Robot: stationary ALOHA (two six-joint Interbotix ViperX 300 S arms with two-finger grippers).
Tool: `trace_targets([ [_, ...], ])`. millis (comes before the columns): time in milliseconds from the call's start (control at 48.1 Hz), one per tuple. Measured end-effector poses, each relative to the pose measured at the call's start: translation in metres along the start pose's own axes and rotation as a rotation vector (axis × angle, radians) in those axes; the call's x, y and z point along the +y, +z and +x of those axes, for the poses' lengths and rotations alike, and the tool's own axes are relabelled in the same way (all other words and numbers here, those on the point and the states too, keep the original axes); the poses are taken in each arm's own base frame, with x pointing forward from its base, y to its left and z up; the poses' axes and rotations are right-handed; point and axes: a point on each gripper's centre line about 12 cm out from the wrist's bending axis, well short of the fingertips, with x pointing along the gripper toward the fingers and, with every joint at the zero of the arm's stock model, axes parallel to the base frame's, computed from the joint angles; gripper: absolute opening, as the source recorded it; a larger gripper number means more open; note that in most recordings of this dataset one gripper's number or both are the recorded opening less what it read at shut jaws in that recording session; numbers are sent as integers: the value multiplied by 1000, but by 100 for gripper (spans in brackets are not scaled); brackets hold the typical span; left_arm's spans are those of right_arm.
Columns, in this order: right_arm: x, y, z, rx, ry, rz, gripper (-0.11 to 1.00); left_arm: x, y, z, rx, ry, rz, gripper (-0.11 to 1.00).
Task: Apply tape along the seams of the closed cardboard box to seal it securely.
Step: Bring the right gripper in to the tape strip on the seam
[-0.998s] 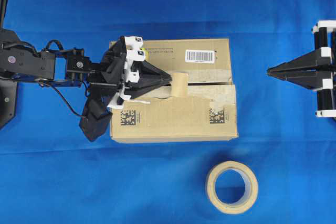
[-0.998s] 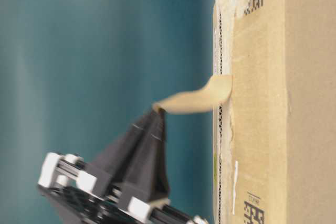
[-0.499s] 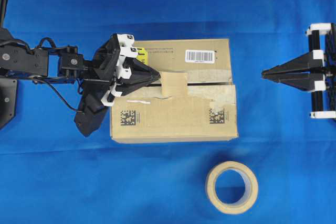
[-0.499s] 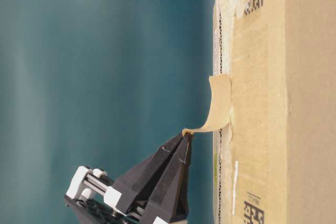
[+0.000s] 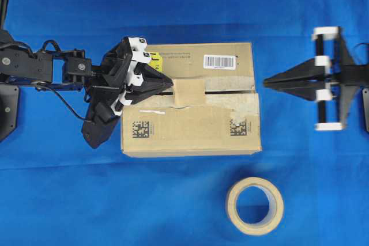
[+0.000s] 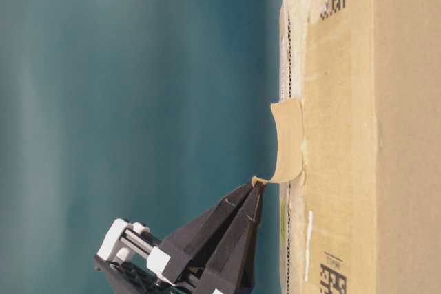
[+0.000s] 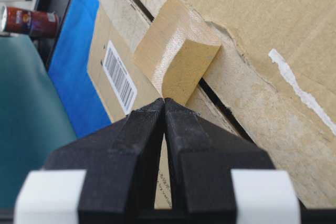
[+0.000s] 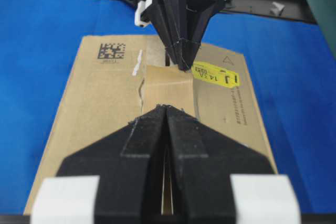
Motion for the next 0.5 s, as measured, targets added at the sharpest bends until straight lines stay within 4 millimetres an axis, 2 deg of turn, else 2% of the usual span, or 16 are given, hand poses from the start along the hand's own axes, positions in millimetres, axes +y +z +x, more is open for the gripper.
trace_targets([
  [125, -1, 2, 22, 10, -8, 23, 3, 0, 0, 0, 0, 0, 3, 2],
  [333, -1, 2, 66, 45, -15, 47, 59, 0, 0, 0, -1, 1, 5, 2],
  [374, -1, 2, 75, 54, -16, 46, 61, 0, 0, 0, -1, 1, 6, 2],
  [499, 0, 2, 93, 62, -15, 49, 53, 0, 0, 0, 1, -1, 6, 2],
])
